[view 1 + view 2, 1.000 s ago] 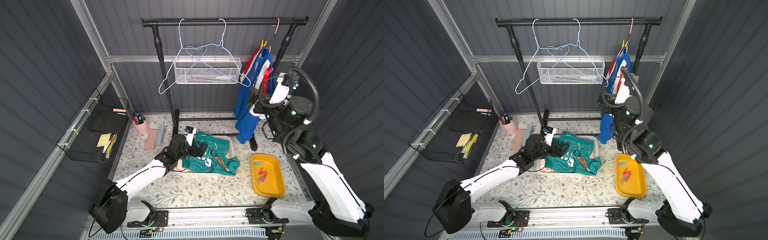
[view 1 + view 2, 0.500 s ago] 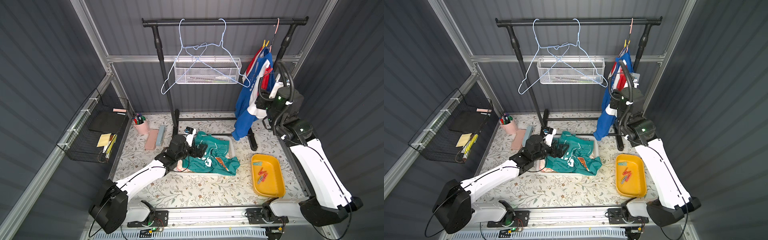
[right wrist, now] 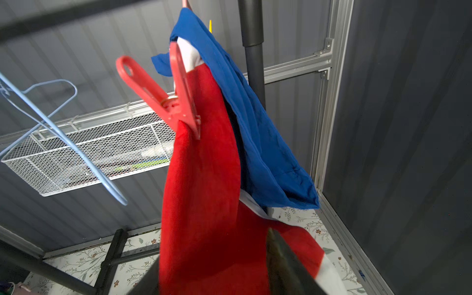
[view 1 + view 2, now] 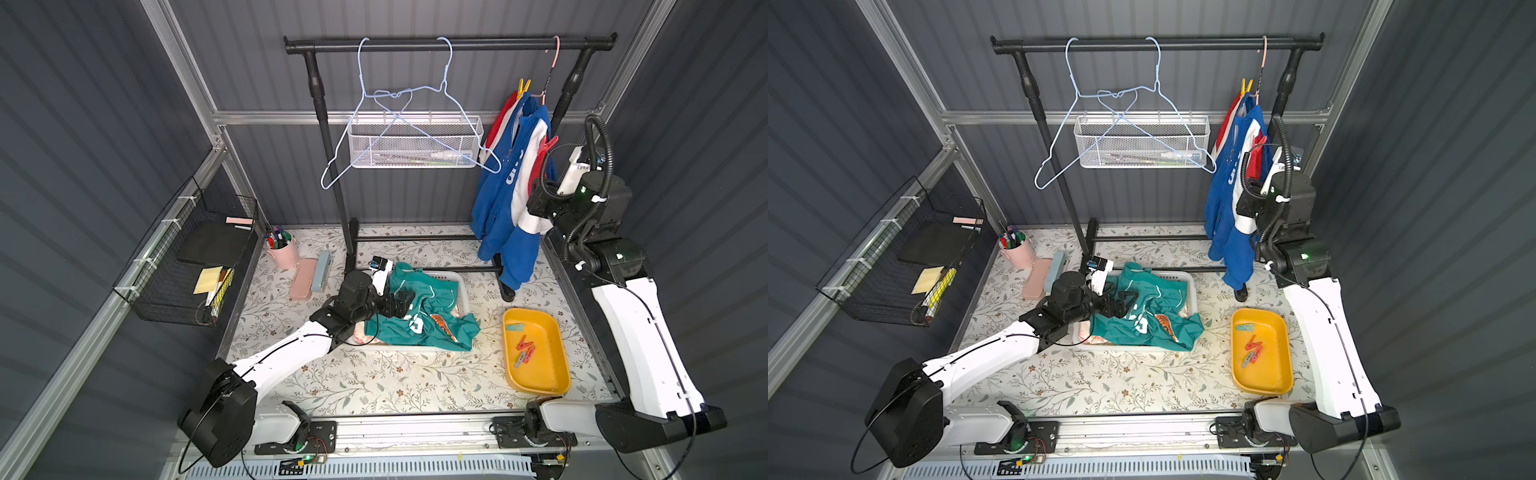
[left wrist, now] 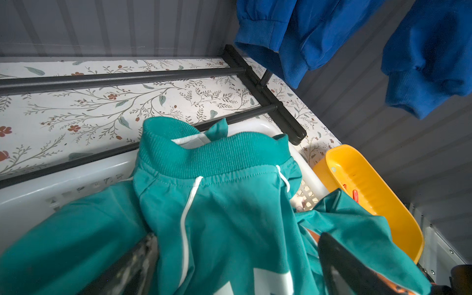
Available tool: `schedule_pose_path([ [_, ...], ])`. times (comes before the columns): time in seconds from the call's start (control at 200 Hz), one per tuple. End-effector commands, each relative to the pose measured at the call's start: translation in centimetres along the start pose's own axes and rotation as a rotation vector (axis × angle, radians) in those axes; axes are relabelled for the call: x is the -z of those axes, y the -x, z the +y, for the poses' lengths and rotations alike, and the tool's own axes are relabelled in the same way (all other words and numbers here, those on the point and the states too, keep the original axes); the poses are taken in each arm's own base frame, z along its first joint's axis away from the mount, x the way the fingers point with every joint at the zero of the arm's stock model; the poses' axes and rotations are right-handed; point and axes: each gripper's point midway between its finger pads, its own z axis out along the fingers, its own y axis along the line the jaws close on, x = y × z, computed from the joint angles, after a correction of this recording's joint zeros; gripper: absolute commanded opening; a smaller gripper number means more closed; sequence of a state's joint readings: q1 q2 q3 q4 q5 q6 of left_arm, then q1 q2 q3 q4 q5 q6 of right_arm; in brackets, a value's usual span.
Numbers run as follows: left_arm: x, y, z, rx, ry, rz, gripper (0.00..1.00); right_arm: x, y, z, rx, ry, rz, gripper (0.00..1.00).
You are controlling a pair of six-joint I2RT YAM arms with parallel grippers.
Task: Remove the clothespins securing jackets to the hanger
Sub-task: Pick up the hanger from the clothesline.
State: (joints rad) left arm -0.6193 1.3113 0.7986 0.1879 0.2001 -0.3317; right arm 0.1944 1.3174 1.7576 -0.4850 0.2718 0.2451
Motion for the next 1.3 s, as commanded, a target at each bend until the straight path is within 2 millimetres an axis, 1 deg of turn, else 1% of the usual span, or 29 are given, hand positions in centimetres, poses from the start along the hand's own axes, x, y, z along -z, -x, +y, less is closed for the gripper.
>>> schedule_pose_path([
  [0.0,-0.2,-0.1,-0.4,-0.012,-0.027,-0.006,0.99,-0.5,0.4,0.7,-0.015,0.063,-0.006,0.53],
  [0.035,-0.3,-0.1,-0.4,-0.012,-0.026,-0.005,0.99,-0.7,0.3,0.6,-0.015,0.065,-0.002,0.56],
  [0.05,-0.3,-0.1,-0.4,-0.013,-0.027,-0.005,0.99,-0.8,0.8,0.7,-0.02,0.075,-0.022,0.57],
  [0.075,-0.4,-0.2,-0.3,-0.012,-0.027,-0.002,0.99,-1.1,0.8,0.7,-0.025,0.084,-0.019,0.58],
  [0.185,-0.8,-0.3,-0.3,-0.011,-0.031,0.002,0.99,-1.9,0.6,1.2,-0.032,0.12,-0.003,0.58],
  [0.235,-0.9,-0.3,-0.3,-0.011,-0.032,0.003,0.99,-2.1,0.6,1.3,-0.032,0.13,-0.005,0.55],
  [0.415,-0.8,-0.1,-0.5,-0.014,-0.034,0.002,0.99,-2.9,1.0,1.9,-0.029,0.152,0.0,0.41],
  [0.485,-0.7,0.2,-0.5,-0.022,-0.033,-0.001,0.99,-2.9,1.1,2.4,-0.031,0.176,0.0,0.33],
  [0.575,-0.6,0.6,-0.5,-0.029,-0.026,-0.005,0.99,-2.5,1.6,3.0,-0.035,0.213,-0.015,0.17],
  [0.66,-0.7,0.8,-0.5,-0.035,-0.02,-0.004,0.99,-1.9,2.6,3.0,-0.035,0.217,-0.046,0.07],
  [0.745,-0.9,0.9,-0.6,-0.036,-0.023,-0.003,0.99,-1.3,3.8,3.0,-0.027,0.218,-0.086,0.0],
  [0.93,-1.2,1.0,-0.7,-0.031,-0.031,0.002,0.99,-0.1,6.4,3.5,-0.006,0.236,-0.163,0.0],
  [1.055,-1.1,1.1,-0.7,-0.025,-0.033,-0.004,0.99,1.1,8.6,3.3,0.014,0.221,-0.227,0.0],
  [1.116,-1.1,1.1,-0.7,-0.021,-0.033,-0.007,0.99,1.5,9.3,3.2,0.019,0.214,-0.248,0.0],
  [1.291,-1.0,0.7,-0.6,-0.008,-0.033,-0.009,0.99,3.8,11.6,2.8,0.024,0.2,-0.343,0.0],
])
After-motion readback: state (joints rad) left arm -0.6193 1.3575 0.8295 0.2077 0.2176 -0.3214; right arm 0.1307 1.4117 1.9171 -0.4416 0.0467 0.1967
